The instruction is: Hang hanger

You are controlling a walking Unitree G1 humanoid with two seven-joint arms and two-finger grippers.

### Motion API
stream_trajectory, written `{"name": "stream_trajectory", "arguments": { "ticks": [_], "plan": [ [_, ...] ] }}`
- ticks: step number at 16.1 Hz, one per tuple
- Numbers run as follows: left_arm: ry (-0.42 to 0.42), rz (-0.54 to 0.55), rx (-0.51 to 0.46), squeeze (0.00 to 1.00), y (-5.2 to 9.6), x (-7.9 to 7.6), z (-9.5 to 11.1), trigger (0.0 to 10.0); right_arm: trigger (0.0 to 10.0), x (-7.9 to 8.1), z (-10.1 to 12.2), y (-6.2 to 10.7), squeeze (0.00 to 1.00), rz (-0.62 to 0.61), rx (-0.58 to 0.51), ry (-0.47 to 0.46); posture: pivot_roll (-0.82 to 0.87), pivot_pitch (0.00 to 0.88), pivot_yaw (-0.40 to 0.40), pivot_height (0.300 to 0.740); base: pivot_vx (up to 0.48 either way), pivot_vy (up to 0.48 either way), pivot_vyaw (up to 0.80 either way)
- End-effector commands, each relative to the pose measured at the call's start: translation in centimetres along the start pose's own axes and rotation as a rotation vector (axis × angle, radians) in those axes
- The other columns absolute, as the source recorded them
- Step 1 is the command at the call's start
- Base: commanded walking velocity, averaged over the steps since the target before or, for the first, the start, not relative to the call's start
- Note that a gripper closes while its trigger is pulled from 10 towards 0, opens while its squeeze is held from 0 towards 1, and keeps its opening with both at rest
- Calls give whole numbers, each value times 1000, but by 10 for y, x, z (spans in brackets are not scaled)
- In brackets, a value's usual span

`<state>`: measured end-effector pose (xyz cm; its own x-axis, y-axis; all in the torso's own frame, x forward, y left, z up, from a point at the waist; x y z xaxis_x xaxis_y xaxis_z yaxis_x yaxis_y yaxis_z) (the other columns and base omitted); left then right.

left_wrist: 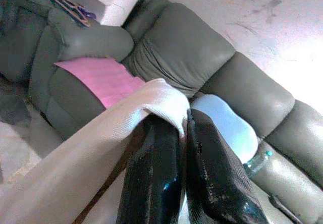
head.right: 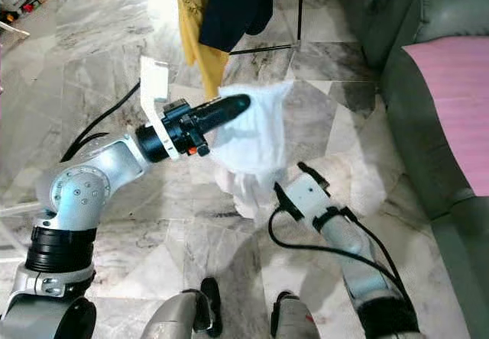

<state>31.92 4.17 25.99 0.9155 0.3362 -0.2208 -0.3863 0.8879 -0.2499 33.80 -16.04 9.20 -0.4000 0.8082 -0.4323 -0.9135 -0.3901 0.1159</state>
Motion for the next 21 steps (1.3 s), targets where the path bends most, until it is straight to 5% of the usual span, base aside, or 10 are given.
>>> {"name": "stream_trajectory", "arguments": {
  "ticks": [1, 3, 4, 5, 6, 7, 13, 19, 21],
  "plan": [
    [-16, -69, -6, 0, -1, -12, 5, 10000, 10000, 7, -1, -4, 1000, 26, 5, -6, -79, 242, 115, 740, 0, 0, 0],
    [-7, -86, 0, 0, -1, -16, 1, 10000, 10000, 7, 3, -12, 1000, 32, -4, -5, -77, 243, 113, 740, 0, 0, 0],
    [9, -108, 13, 0, -1, -21, -4, 10000, 10000, 8, 8, -22, 0, 42, -11, -38, -75, 248, 109, 740, 0, 0, 0],
    [16, -116, 12, 0, -2, -24, -5, 10000, 10000, 10, 11, -29, 0, 52, -15, -74, -73, 249, 107, 740, 0, 0, 0],
    [20, -126, 12, 0, -2, -26, -5, 10000, 7882, 13, 11, -30, 0, 65, -15, -87, -69, 250, 103, 740, 0, 0, 0],
    [22, -135, 9, 0, -2, -29, -5, 10000, 0, 18, 10, -33, 0, 93, -11, -113, -63, 251, 100, 740, 0, 0, 0],
    [21, -95, -22, 0, 2, -23, 3, 10000, 0, 36, -11, -28, 0, 124, 41, -258, -52, 259, 89, 740, 0, 0, 0],
    [20, -73, -23, 0, 2, -19, 2, 10000, 0, 27, -23, -18, 0, 80, 47, -326, -60, 265, 91, 740, 0, 0, 0],
    [-9, 33, 0, 0, 10, 1, -6, 10000, 0, 17, -26, -4, 0, 56, 23, -362, -60, 266, 91, 740, 0, 0, 0]
  ]
}}
Point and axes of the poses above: a point about 5 cm out from each wrist's last joint towards the gripper, its own y axis pointing back from the gripper into the wrist, its own z axis along the axis of the wrist's last joint, x = y × z, the point moved 3 cm from there along -y, pointing out of the wrist towards the gripper, and after that the axes turned 7 degrees about -y, right-handed, at the moved point
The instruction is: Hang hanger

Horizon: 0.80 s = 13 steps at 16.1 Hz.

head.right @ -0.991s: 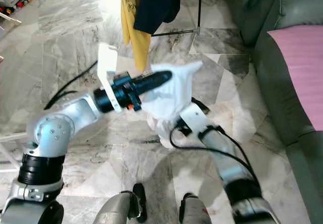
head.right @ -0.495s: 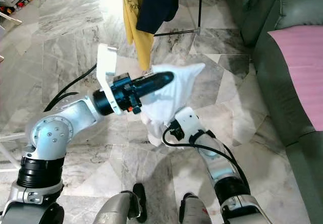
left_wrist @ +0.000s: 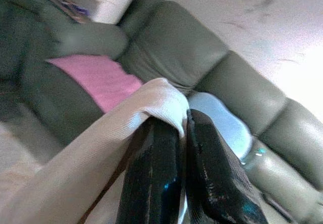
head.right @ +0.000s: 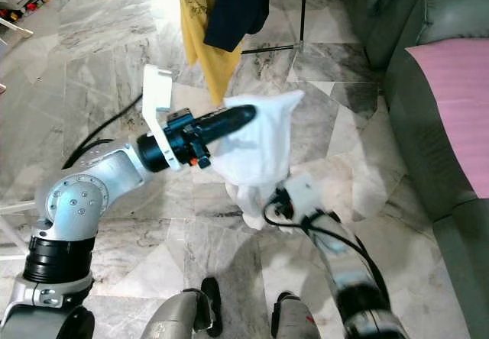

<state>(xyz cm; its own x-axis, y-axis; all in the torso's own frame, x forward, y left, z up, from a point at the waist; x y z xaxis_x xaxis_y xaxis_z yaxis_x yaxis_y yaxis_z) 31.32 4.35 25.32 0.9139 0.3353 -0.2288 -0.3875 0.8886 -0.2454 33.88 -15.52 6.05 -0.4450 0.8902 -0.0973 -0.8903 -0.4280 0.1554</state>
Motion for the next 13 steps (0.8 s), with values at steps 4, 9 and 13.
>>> {"name": "stream_trajectory", "arguments": {
  "ticks": [4, 9, 13],
  "plan": [
    [11, 297, 62, 0, 34, 53, -40, 10000, 0, -24, 24, 30, 0, -43, -109, -46, -83, 271, 83, 740, 0, 0, 0],
    [95, 494, 95, 0, 61, 84, -82, 10000, 0, -50, 89, 46, 0, -100, -288, -62, -127, 273, 77, 740, 0, 0, 0],
    [47, 446, 39, 0, 39, 77, -65, 10000, 0, -40, 71, 44, 0, -84, -187, -23, -114, 270, 68, 740, 0, 0, 0]
  ]
}}
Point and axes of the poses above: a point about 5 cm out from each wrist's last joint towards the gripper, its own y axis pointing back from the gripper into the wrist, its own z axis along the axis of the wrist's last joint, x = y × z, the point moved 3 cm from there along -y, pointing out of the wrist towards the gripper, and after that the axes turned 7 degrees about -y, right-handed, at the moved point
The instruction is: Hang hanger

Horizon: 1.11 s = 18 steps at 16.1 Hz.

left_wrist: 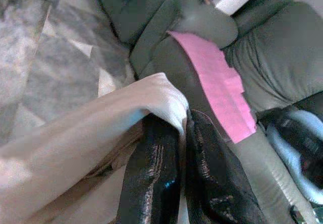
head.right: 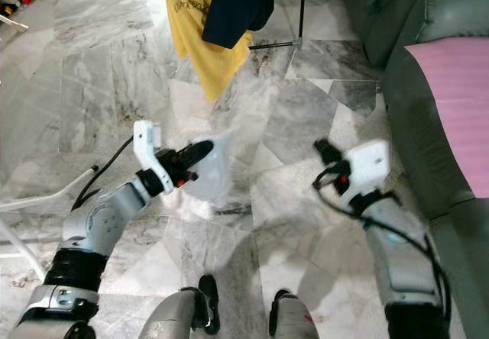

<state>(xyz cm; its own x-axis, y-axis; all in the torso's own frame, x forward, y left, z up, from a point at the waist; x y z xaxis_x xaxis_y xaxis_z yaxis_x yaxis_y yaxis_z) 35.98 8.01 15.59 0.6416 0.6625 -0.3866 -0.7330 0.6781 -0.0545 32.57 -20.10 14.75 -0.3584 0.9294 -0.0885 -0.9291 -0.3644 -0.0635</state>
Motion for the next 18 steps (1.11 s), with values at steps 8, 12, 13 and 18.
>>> {"name": "stream_trajectory", "arguments": {
  "ticks": [8, 12, 13, 18],
  "plan": [
    [50, 620, -82, 0, 0, 52, 20, 10000, 0, 8, -24, -3, 0, -202, 58, 71, -74, 293, 134, 740, 0, 0, 0],
    [61, 689, -87, 0, -11, 55, 47, 10000, 667, 21, -39, 0, 0, -233, 81, 53, -56, 298, 179, 740, 0, 0, 0],
    [64, 664, -95, 0, -14, 51, 52, 10000, 1922, 23, -43, 0, 0, -241, 89, 48, -53, 298, 189, 740, 0, 0, 0],
    [38, 69, -63, 0, -36, -18, 63, 10000, 10000, 41, -77, 8, 1000, -154, 217, 64, -56, 290, 191, 740, 0, 0, 0]
  ]
}}
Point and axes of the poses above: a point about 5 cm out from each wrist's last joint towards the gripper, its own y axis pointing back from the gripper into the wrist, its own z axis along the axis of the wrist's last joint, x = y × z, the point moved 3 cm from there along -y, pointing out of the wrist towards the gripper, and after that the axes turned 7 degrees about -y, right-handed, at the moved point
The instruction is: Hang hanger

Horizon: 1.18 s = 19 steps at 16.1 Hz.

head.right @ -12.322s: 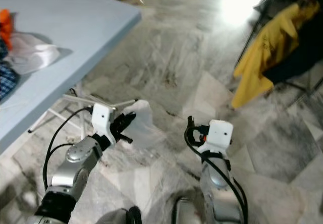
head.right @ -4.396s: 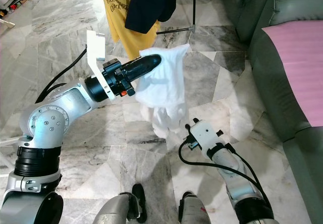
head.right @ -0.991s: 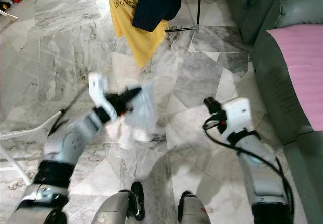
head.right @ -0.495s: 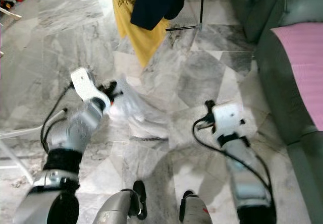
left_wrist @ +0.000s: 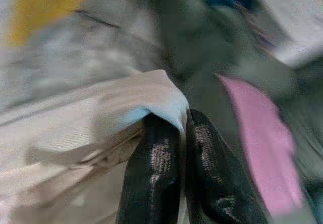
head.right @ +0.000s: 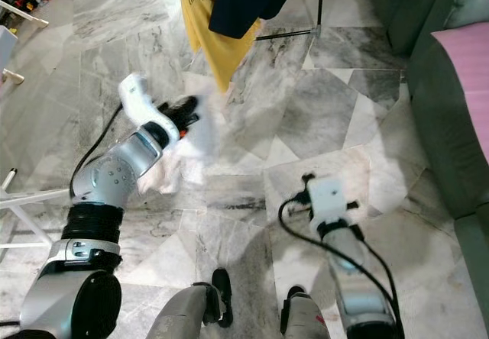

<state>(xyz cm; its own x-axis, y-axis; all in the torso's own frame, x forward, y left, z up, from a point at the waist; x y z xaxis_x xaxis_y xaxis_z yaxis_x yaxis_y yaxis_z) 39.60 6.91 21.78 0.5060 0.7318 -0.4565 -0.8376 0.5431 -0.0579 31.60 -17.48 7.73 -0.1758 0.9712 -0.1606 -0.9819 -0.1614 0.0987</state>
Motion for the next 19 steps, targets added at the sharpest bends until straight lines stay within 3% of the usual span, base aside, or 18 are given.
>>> {"name": "stream_trajectory", "arguments": {
  "ticks": [1, 2, 3, 5, 8, 10, 13, 15, 17, 19],
  "plan": [
    [-88, -169, 39, 0, 5, -20, -2, 10000, 10000, 9, -11, 4, 1000, 63, 36, 23, -58, 286, 183, 740, 0, 0, 0],
    [-139, -197, 56, 0, 7, -21, -5, 10000, 10000, 8, -12, 4, 1000, 65, 38, 38, -61, 282, 176, 740, 0, 0, 0],
    [-212, -156, 59, 0, 10, -9, -12, 10000, 10000, 7, -12, 3, 1000, 65, 39, 39, -64, 277, 166, 740, 0, 0, 0],
    [-262, -97, 47, 0, 17, 7, -21, 10000, 10000, 7, -11, 2, 1000, 79, 36, 54, -76, 268, 141, 740, 0, 0, 0],
    [-335, 36, 54, 0, 39, 39, -46, 10000, 10000, 12, -14, 5, 1000, 135, 46, 81, -99, 253, 81, 740, 0, 0, 0],
    [-391, 20, 54, 0, 48, 36, -61, 10000, 10000, 17, -19, 11, 1000, 187, 64, 85, -100, 235, 18, 740, 0, 0, 0],
    [-408, 32, 26, 0, 65, 35, -78, 10000, 10000, 28, -25, 15, 1000, 289, 94, 123, -121, 218, -36, 740, 0, 0, 0],
    [-436, 34, 45, 0, 74, 37, -91, 10000, 10000, 27, -20, 14, 1000, 301, 87, 133, -130, 208, -51, 740, 0, 0, 0],
    [-422, 8, 19, 0, 72, 28, -88, 10000, 10000, 28, -17, 18, 1000, 345, 87, 140, -150, 209, -47, 740, 0, 0, 0],
    [-375, -136, 21, 0, 58, 4, -81, 10000, 10000, 22, -17, 18, 1000, 342, 92, 166, -173, 238, -8, 740, 0, 0, 0]
  ]
}}
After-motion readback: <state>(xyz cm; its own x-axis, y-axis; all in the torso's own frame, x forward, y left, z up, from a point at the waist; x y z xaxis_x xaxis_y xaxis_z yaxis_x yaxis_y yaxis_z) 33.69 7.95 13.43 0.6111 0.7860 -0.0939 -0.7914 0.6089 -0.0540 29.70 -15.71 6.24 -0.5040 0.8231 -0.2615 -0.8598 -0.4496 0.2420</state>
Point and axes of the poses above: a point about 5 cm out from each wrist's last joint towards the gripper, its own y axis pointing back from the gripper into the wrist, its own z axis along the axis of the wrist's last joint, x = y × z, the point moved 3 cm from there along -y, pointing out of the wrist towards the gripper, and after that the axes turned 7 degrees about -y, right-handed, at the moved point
